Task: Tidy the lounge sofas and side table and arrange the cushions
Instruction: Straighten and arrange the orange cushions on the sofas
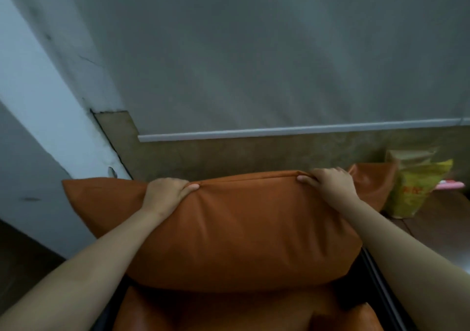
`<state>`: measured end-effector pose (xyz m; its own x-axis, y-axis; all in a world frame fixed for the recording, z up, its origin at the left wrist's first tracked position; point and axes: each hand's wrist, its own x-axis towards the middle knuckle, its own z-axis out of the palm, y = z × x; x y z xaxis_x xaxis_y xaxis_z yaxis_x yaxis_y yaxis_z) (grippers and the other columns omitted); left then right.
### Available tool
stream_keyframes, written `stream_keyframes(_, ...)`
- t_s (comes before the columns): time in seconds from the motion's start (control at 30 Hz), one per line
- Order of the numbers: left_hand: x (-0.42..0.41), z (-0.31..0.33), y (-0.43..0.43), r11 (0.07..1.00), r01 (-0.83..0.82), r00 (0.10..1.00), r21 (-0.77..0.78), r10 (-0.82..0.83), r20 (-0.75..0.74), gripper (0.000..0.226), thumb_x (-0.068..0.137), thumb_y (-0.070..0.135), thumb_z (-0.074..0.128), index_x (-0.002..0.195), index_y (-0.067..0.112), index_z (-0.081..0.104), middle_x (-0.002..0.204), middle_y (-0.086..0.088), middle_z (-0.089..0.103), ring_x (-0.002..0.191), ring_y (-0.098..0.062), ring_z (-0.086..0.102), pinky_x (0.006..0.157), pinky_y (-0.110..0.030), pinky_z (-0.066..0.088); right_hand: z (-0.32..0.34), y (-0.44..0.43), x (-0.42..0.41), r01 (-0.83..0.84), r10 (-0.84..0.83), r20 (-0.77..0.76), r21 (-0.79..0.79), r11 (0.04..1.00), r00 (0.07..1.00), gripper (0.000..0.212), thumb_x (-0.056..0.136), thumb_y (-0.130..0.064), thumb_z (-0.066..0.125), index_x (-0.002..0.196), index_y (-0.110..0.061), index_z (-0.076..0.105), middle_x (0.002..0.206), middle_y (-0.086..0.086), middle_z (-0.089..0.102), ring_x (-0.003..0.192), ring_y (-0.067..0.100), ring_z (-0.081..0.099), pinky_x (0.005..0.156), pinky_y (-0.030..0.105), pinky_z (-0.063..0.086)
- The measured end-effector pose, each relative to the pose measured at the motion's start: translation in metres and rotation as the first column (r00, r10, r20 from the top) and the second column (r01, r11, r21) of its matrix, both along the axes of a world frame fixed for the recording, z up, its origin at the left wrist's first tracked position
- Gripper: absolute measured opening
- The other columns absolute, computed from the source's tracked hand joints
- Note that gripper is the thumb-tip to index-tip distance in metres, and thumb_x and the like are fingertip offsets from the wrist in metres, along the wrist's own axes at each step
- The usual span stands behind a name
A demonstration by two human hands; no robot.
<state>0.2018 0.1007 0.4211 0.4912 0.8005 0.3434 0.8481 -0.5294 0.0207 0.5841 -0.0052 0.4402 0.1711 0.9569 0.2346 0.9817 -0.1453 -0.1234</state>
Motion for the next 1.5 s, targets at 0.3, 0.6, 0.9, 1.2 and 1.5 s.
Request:
stream_keyframes(0.3,0.013,-0.099,0.001,0.959,-0.038,0.993,-0.280,0.006,-0.115,0.061,0.091,0.069,0.027,0.068,0.023,0.060,0.077,0.000,0.068,0.077,-0.021,0.065,0.064,-0.036,0.048,-0.106,-0.011,-0.003,0.092,-0.103,-0.050,-0.174,0.980,0.993,0.043,0.094,-0.055,0.046,0.108,-0.022,0.071,0.100,0.005,0.073,0.097,0.027,0.064,0.087,0.033,0.042)
stream_keyframes(0.6,0.025,-0.180,0.022,0.937,-0.085,0.996,-0.339,0.083,-0.020,0.058,0.094,0.058,0.034,0.074,0.015,0.067,0.077,-0.007,0.068,0.078,-0.029,0.063,0.063,-0.034,0.042,-0.202,-0.001,-0.013,0.216,-0.217,-0.019,-0.065,0.974,0.976,0.051,0.095,-0.050,0.036,0.102,-0.012,0.070,0.100,0.011,0.069,0.099,0.033,0.060,0.098,0.040,0.029)
stream_keyframes(0.9,0.043,-0.241,0.069,0.937,-0.128,0.990,-0.326,0.141,0.017,0.042,0.099,0.047,0.043,0.112,0.014,0.064,0.119,-0.006,0.064,0.116,-0.024,0.054,0.113,-0.038,0.028,-0.263,0.038,-0.011,0.274,-0.280,-0.015,-0.164,0.948,0.960,0.075,0.089,-0.068,0.017,0.152,-0.028,0.025,0.159,0.013,0.021,0.149,0.029,0.009,0.120,0.047,0.002)
stream_keyframes(1.2,0.066,-0.287,0.090,0.937,-0.191,0.977,-0.292,0.210,0.033,0.059,0.096,0.054,0.027,0.129,0.014,0.055,0.136,-0.005,0.055,0.133,-0.019,0.043,0.120,-0.038,0.017,-0.317,0.079,0.001,0.234,-0.242,-0.025,-0.189,0.954,0.970,0.073,0.091,-0.064,0.016,0.154,-0.025,0.019,0.160,0.015,0.017,0.149,0.027,0.009,0.120,0.043,0.002)
stream_keyframes(1.5,0.077,-0.298,0.105,0.951,-0.225,0.969,-0.214,0.242,0.058,0.060,0.094,0.054,0.030,0.133,0.014,0.051,0.140,-0.004,0.052,0.138,-0.020,0.036,0.120,-0.042,0.014,-0.335,0.100,0.009,0.220,-0.227,-0.093,-0.082,0.972,0.969,0.072,0.091,-0.060,0.022,0.153,-0.024,0.022,0.158,0.017,0.022,0.148,0.029,0.016,0.120,0.045,0.008)
